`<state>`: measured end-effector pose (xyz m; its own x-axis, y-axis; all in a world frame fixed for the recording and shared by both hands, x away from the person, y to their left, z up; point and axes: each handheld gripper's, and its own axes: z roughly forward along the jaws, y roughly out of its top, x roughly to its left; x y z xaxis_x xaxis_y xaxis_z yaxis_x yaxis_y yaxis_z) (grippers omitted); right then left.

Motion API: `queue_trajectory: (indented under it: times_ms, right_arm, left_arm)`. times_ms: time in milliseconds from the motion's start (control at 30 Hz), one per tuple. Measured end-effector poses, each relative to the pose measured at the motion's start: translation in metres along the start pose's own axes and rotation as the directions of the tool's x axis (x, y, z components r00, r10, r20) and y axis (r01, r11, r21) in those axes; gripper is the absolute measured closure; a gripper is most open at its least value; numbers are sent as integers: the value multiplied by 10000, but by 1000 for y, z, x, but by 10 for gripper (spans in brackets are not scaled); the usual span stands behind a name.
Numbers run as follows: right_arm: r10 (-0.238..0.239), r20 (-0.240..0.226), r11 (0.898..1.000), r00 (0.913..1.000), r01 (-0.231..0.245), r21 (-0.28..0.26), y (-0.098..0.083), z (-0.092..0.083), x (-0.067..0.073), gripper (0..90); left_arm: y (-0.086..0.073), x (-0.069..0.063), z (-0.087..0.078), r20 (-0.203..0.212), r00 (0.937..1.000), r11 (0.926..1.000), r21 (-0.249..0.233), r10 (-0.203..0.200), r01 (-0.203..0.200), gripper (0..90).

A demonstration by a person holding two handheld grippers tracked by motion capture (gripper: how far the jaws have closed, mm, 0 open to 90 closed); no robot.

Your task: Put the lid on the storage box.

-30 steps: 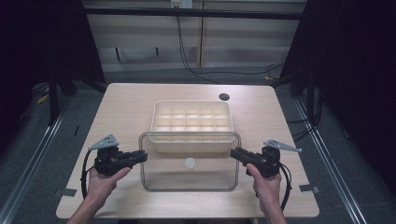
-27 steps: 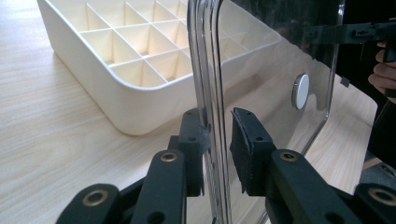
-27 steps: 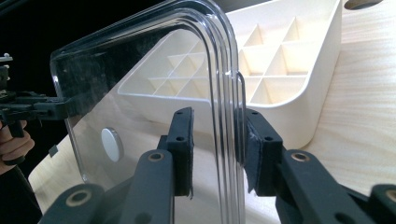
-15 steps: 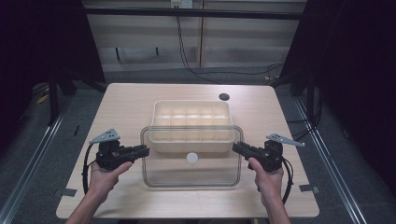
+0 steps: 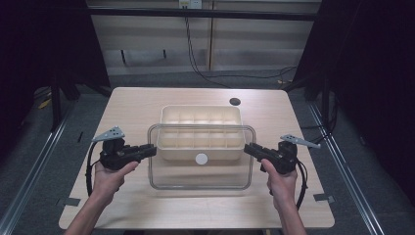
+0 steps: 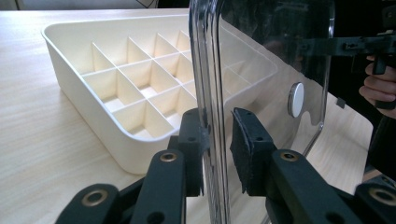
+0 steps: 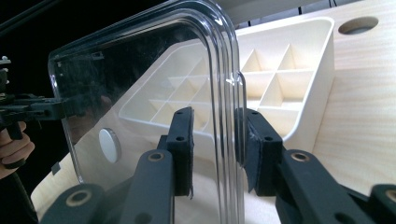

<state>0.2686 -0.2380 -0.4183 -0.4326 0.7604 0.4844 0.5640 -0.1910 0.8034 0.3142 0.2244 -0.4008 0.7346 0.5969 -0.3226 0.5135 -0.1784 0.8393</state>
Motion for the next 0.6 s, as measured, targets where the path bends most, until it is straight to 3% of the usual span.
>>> queue_trajectory:
  times_ms: [600]
  right_arm:
    - [-131,75,9998,9999,132,-167,30,12,2,667]
  left_arm:
    - [25,10,2,-316,9995,9998,-176,4,-10,738]
